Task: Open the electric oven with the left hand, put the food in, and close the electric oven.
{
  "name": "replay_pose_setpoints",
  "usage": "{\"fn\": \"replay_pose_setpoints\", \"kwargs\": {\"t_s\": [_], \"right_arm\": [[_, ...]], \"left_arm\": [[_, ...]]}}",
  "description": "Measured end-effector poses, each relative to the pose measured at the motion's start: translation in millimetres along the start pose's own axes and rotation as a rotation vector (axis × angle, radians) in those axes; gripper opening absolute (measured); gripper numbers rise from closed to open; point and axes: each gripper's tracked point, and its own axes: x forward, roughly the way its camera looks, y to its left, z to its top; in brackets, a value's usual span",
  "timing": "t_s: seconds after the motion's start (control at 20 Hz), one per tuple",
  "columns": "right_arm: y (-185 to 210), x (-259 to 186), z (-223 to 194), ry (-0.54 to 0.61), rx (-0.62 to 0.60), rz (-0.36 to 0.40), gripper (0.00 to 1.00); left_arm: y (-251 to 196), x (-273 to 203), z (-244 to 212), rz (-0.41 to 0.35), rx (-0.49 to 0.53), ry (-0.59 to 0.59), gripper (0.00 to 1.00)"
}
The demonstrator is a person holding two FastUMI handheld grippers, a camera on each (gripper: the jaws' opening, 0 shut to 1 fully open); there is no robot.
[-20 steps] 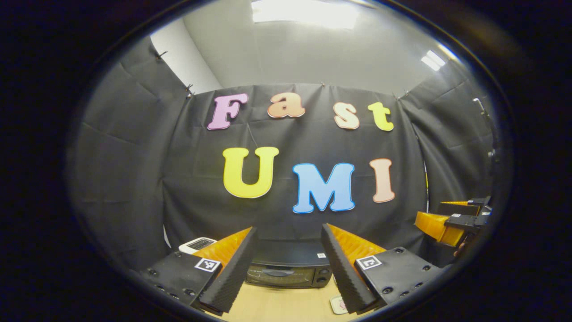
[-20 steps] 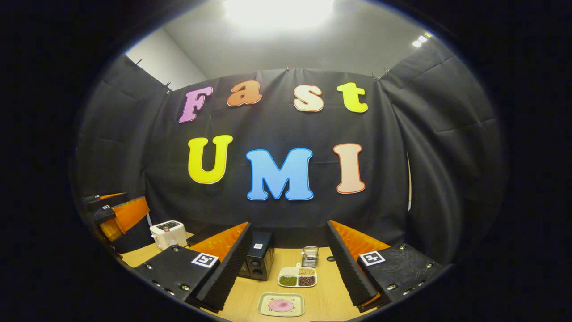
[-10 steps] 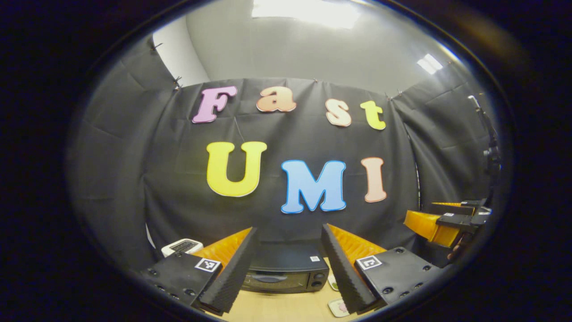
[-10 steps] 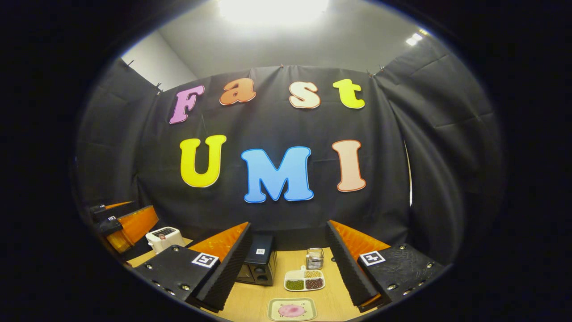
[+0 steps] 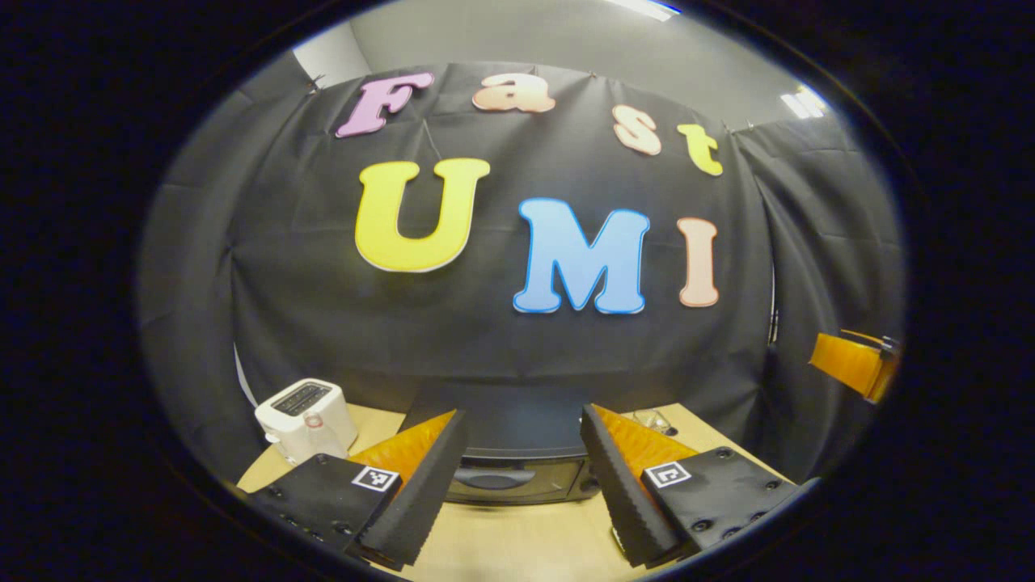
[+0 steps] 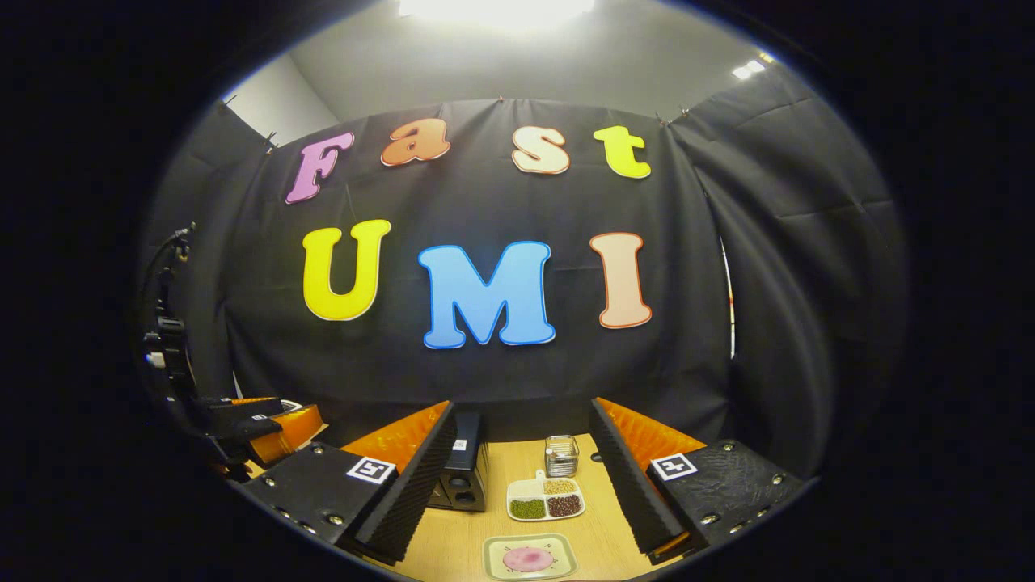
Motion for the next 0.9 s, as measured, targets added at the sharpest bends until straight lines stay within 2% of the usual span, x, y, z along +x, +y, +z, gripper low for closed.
{"fn": "replay_pose_setpoints", "kwargs": {"t_s": [0.1,0.15,0.2,0.5,0.55,0.65,0.7,0.75,0.9], "right_arm": [[-5.6,4.1,-8.6,0.022,-0.003,-0.021,0.99],[-8.7,5.2,-12.8,0.035,-0.005,-0.033,0.99],[-11.5,5.7,-16.9,0.046,-0.008,-0.043,0.99],[-27.9,-0.2,-34.5,0.091,-0.026,-0.098,0.99],[-30.0,-2.4,-35.8,0.095,-0.03,-0.104,0.99],[-33.1,-4.5,-38.0,0.102,-0.037,-0.118,0.99],[-35.0,-5.6,-37.7,0.103,-0.038,-0.123,0.99],[-37.5,-6.1,-38.9,0.106,-0.037,-0.129,0.99],[-40.4,-5.4,-39.4,0.111,-0.032,-0.137,0.99]], "left_arm": [[3.2,24.2,-22.1,-0.006,0.013,0.066,0.95],[6.0,36.2,-36.0,-0.006,0.022,0.101,0.98],[8.8,48.1,-47.6,-0.004,0.031,0.131,0.95],[28.4,105.7,-117.8,0.02,0.05,0.294,0.95],[29.4,112.5,-126.3,0.023,0.044,0.308,0.92],[33.2,126.3,-140.1,0.034,0.051,0.336,0.99],[34.3,130.9,-145.7,0.036,0.054,0.348,0.95],[34.8,135.9,-146.5,0.043,0.073,0.338,0.99],[35.3,136.3,-145.6,0.06,0.096,0.331,0.95]]}}
